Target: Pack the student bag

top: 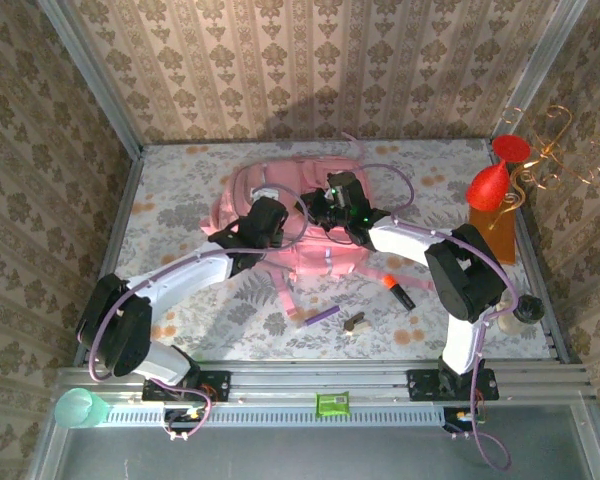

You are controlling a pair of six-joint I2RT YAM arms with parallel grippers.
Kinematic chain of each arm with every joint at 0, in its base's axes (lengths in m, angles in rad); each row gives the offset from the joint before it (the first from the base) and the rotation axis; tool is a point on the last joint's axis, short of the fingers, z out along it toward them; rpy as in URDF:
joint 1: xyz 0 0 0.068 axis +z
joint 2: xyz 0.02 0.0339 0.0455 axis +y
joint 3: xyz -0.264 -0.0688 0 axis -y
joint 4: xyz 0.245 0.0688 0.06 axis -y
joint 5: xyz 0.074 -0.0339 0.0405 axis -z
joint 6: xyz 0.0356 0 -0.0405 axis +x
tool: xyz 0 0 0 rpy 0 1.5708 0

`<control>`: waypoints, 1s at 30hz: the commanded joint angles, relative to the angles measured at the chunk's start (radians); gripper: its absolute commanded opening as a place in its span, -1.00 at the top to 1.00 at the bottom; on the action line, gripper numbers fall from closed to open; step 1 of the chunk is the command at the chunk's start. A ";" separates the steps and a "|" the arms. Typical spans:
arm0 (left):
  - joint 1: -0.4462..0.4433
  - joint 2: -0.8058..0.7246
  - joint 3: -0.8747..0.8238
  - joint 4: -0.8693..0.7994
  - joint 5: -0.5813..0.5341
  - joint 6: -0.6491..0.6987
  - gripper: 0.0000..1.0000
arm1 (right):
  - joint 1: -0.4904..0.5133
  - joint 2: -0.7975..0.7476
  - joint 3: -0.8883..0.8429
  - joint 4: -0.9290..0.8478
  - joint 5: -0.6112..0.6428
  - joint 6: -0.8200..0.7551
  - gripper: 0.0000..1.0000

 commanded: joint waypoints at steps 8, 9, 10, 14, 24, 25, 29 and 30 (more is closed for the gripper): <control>0.058 -0.013 0.005 0.039 0.041 0.020 0.77 | -0.010 0.013 0.049 -0.003 -0.091 -0.082 1.00; 0.063 -0.012 0.004 0.038 0.046 0.020 0.78 | -0.011 0.016 0.050 -0.010 -0.093 -0.087 1.00; 0.066 -0.012 0.003 0.040 0.049 0.021 0.81 | -0.011 0.017 0.054 -0.016 -0.094 -0.091 1.00; 0.080 -0.018 -0.005 0.039 0.064 0.027 0.95 | -0.020 0.022 0.068 -0.046 -0.100 -0.112 1.00; 0.170 -0.131 -0.114 0.076 0.312 -0.019 1.00 | -0.050 0.055 0.160 -0.201 -0.153 -0.235 1.00; 0.185 -0.145 -0.126 0.089 0.372 -0.027 1.00 | -0.052 0.059 0.167 -0.219 -0.153 -0.252 1.00; 0.207 -0.192 -0.155 0.119 0.471 0.002 1.00 | -0.057 0.071 0.192 -0.270 -0.150 -0.297 1.00; 0.211 -0.201 -0.155 0.112 0.464 0.020 1.00 | -0.058 0.074 0.197 -0.281 -0.150 -0.308 1.00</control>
